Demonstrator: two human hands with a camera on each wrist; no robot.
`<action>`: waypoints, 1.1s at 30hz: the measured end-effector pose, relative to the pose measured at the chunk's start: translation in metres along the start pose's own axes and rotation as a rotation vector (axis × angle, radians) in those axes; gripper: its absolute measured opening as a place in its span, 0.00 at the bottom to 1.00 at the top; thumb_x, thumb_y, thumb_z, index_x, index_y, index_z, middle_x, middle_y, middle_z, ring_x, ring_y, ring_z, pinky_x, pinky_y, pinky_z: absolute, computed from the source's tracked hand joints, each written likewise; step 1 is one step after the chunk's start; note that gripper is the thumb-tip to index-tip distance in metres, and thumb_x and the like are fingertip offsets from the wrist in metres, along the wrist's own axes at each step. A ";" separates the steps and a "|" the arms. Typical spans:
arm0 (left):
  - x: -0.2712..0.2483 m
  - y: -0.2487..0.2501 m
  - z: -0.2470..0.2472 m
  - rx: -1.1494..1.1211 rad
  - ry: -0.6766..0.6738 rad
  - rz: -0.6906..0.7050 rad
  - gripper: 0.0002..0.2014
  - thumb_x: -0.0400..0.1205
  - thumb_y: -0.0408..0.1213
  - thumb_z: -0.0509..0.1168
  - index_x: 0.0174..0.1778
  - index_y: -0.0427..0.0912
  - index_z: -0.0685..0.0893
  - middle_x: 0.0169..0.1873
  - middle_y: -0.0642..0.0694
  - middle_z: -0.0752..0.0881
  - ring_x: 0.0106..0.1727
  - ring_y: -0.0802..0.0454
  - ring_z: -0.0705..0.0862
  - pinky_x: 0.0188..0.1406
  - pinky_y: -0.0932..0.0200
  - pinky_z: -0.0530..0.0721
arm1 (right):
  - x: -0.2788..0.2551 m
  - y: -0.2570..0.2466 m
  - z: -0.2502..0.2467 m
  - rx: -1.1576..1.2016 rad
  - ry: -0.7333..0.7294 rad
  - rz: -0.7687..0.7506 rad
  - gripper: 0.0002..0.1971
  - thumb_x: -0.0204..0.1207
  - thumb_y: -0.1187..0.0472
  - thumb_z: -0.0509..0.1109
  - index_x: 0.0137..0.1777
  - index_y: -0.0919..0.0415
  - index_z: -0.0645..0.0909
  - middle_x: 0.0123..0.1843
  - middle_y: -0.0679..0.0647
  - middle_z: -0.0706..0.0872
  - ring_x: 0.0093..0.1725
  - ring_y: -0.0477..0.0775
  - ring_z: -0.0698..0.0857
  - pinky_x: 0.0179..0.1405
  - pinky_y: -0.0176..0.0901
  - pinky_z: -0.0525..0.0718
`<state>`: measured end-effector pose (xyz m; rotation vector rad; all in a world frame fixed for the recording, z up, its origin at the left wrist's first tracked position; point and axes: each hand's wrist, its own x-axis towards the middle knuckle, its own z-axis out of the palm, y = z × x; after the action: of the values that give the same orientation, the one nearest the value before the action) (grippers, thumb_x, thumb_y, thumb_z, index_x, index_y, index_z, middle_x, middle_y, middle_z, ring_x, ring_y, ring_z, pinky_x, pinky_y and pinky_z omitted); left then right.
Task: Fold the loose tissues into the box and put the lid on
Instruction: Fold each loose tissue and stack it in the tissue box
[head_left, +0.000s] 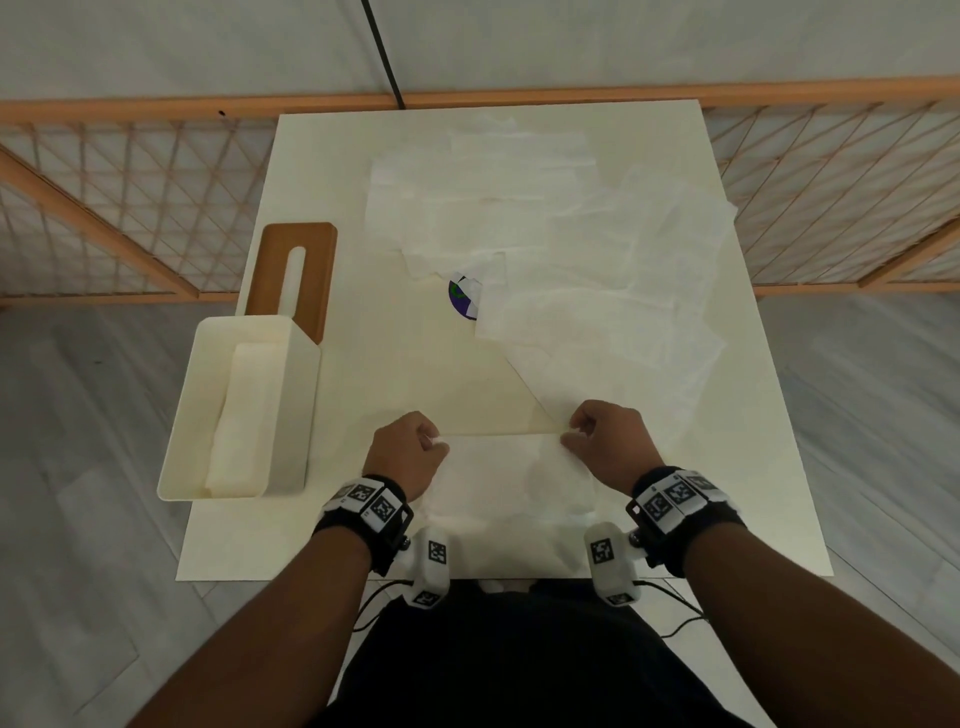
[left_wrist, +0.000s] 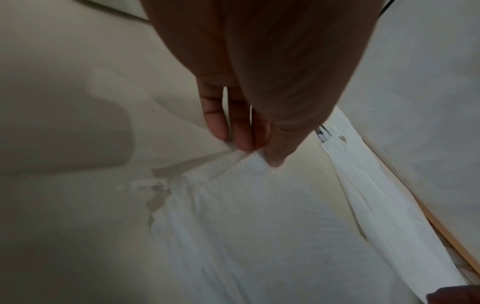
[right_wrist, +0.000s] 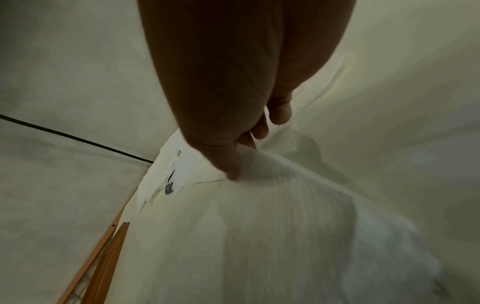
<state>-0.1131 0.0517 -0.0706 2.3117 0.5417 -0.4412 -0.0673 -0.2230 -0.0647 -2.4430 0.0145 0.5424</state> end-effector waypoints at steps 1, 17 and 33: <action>0.000 0.000 -0.002 -0.017 0.015 -0.002 0.08 0.77 0.40 0.75 0.48 0.46 0.84 0.39 0.51 0.85 0.42 0.53 0.85 0.47 0.58 0.84 | 0.004 0.000 -0.003 -0.006 0.035 -0.017 0.06 0.76 0.57 0.77 0.49 0.58 0.86 0.46 0.53 0.87 0.47 0.53 0.84 0.47 0.40 0.78; -0.016 0.021 -0.034 -0.019 0.112 0.038 0.03 0.81 0.41 0.70 0.45 0.46 0.85 0.35 0.52 0.85 0.38 0.58 0.83 0.36 0.68 0.76 | 0.105 0.006 -0.059 -0.408 0.099 0.047 0.13 0.83 0.59 0.63 0.60 0.56 0.88 0.60 0.61 0.87 0.59 0.67 0.84 0.58 0.57 0.85; 0.002 0.094 -0.035 -0.194 -0.048 0.310 0.44 0.72 0.34 0.79 0.81 0.54 0.65 0.75 0.58 0.70 0.72 0.59 0.73 0.71 0.59 0.73 | 0.036 -0.071 -0.154 -0.214 -0.346 -0.218 0.09 0.82 0.56 0.68 0.41 0.56 0.82 0.36 0.42 0.83 0.38 0.46 0.79 0.39 0.43 0.74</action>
<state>-0.0596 0.0153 0.0057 2.1436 0.1867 -0.2804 0.0333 -0.2518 0.0733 -2.4779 -0.4683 0.8963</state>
